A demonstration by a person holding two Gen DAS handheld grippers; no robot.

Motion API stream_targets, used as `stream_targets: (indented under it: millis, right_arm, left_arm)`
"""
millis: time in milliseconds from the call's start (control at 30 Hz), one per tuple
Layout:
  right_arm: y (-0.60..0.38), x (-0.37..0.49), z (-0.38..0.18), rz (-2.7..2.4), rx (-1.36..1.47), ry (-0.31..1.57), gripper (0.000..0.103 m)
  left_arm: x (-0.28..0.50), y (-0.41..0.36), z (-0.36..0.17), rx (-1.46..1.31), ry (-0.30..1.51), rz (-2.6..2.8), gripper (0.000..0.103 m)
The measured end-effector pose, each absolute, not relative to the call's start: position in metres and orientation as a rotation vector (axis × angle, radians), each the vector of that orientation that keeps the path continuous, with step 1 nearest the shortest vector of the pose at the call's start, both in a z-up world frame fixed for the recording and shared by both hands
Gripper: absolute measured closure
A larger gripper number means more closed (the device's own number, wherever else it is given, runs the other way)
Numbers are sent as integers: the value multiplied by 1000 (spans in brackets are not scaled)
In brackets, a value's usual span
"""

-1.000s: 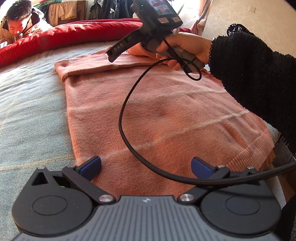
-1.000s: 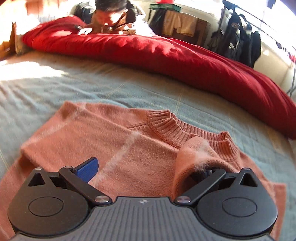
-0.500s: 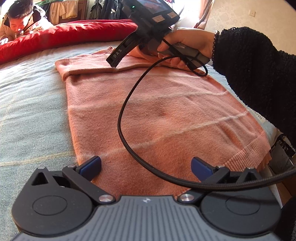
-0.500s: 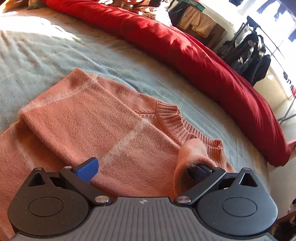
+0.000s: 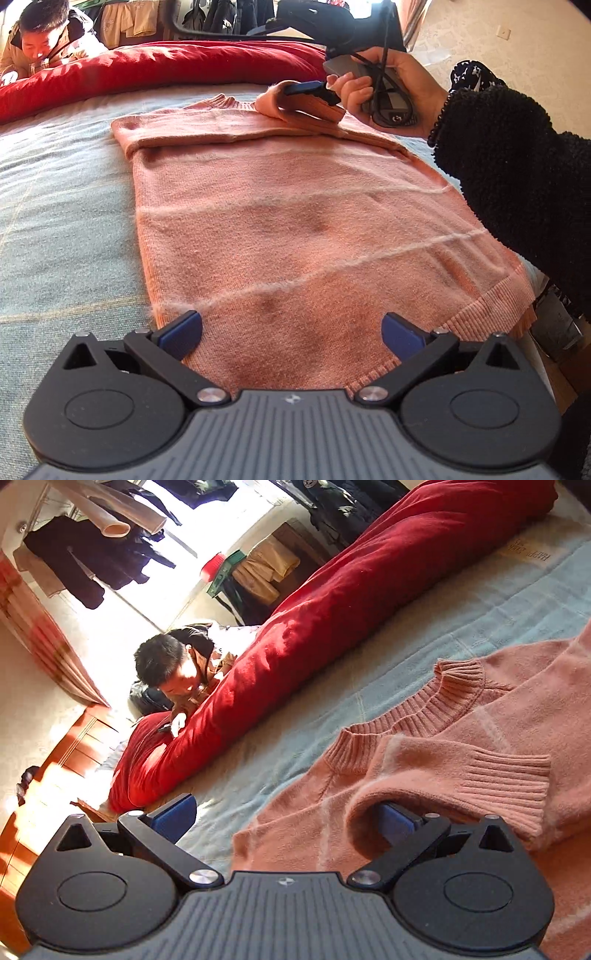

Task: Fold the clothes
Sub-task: 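Lay the sleeve across the body below the collar and open the right gripper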

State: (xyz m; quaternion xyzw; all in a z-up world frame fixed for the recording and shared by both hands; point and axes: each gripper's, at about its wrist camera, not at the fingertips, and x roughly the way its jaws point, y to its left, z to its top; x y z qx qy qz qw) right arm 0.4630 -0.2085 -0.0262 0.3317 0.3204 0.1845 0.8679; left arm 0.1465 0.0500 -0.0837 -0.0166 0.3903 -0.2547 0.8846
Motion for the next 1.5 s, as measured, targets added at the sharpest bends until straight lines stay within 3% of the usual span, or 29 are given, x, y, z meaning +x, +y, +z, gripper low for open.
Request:
stream_targets:
  millis: [300, 567, 733, 1033, 1233, 1500]
  right_arm:
    - [-152, 472, -47, 541, 488, 893, 0]
    - [-204, 457, -39, 427, 673, 760, 0]
    - [-216, 468, -52, 424, 807, 790, 0]
    - [-255, 453, -20, 418, 678, 734, 0]
    - [-297, 474, -48, 282, 722, 764, 0]
    - [-247, 507, -67, 409, 714, 819, 0]
  left_arm:
    - [146, 52, -84, -36, 811, -531, 1]
    - [145, 50, -84, -24, 811, -531, 1]
    - [144, 50, -84, -22, 811, -532, 1]
    - [139, 55, -78, 9, 817, -562, 1]
    - [128, 80, -69, 49, 831, -515, 1]
    - [122, 105, -62, 31, 848, -397, 1]
